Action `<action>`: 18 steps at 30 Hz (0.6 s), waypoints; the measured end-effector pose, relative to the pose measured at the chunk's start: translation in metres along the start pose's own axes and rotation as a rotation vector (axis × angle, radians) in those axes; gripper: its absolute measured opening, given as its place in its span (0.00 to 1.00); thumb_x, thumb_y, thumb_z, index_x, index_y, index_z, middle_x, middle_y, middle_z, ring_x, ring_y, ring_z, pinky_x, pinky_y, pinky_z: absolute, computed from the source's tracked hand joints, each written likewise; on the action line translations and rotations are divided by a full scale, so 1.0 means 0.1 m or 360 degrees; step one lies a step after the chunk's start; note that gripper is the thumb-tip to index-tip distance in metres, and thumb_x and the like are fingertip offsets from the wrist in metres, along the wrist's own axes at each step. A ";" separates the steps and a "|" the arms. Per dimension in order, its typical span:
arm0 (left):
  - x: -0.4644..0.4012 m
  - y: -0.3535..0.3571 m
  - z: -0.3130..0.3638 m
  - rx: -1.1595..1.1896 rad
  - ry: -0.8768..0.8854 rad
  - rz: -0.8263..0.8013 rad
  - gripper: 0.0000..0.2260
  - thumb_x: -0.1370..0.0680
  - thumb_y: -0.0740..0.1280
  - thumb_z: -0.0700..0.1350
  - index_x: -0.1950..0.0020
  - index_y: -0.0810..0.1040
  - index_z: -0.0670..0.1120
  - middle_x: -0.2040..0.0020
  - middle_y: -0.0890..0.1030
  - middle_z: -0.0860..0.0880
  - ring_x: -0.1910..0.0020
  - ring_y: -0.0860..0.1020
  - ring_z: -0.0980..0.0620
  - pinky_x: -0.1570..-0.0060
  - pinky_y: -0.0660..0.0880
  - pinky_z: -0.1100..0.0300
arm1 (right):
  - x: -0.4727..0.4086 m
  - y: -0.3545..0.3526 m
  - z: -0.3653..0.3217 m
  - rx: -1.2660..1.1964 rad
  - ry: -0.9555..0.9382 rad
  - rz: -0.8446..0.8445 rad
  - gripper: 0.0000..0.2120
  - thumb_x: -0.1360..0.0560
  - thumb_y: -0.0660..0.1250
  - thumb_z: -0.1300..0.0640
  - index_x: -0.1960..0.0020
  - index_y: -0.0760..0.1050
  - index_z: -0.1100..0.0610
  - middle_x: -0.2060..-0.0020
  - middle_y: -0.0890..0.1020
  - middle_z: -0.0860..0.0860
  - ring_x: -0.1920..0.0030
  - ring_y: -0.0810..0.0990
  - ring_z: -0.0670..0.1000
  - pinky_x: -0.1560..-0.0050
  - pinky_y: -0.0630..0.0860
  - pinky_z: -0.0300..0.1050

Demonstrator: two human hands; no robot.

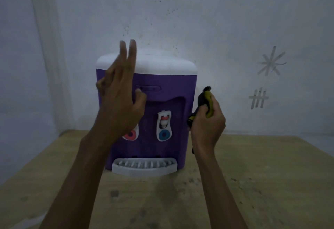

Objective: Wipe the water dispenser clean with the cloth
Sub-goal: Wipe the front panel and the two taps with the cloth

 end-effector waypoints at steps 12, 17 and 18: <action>0.12 -0.07 -0.44 -0.0210 -0.0015 -0.0155 0.36 0.24 0.61 0.45 0.16 0.53 0.50 0.18 0.59 0.47 0.25 0.60 0.47 0.32 0.53 0.54 | 0.96 0.49 0.00 -0.0694 0.0742 0.0019 0.18 0.15 0.57 0.56 0.29 0.75 0.44 0.42 0.82 0.56 0.57 0.85 0.56 0.64 0.84 0.51; 0.10 -0.13 -0.54 -0.0117 -0.0038 -0.0186 0.33 0.20 0.65 0.40 0.17 0.55 0.50 0.19 0.64 0.47 0.27 0.64 0.47 0.32 0.56 0.54 | 0.98 0.61 -0.09 -0.0951 0.0972 0.0149 0.17 0.15 0.56 0.60 0.30 0.76 0.53 0.46 0.83 0.64 0.73 0.79 0.47 0.71 0.79 0.42; 0.09 -0.13 -0.55 -0.0120 -0.0024 -0.0190 0.32 0.20 0.63 0.42 0.17 0.56 0.50 0.19 0.62 0.48 0.26 0.64 0.47 0.31 0.56 0.54 | 0.95 0.65 -0.13 -0.1008 0.1004 0.0170 0.17 0.15 0.56 0.60 0.31 0.77 0.54 0.47 0.83 0.64 0.73 0.79 0.47 0.71 0.79 0.42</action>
Point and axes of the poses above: each hand's wrist, its own x-axis away from the middle knuckle, its own y-axis out of the palm, z = x × y, the point moved 8 cm from there along -x, towards the middle knuckle
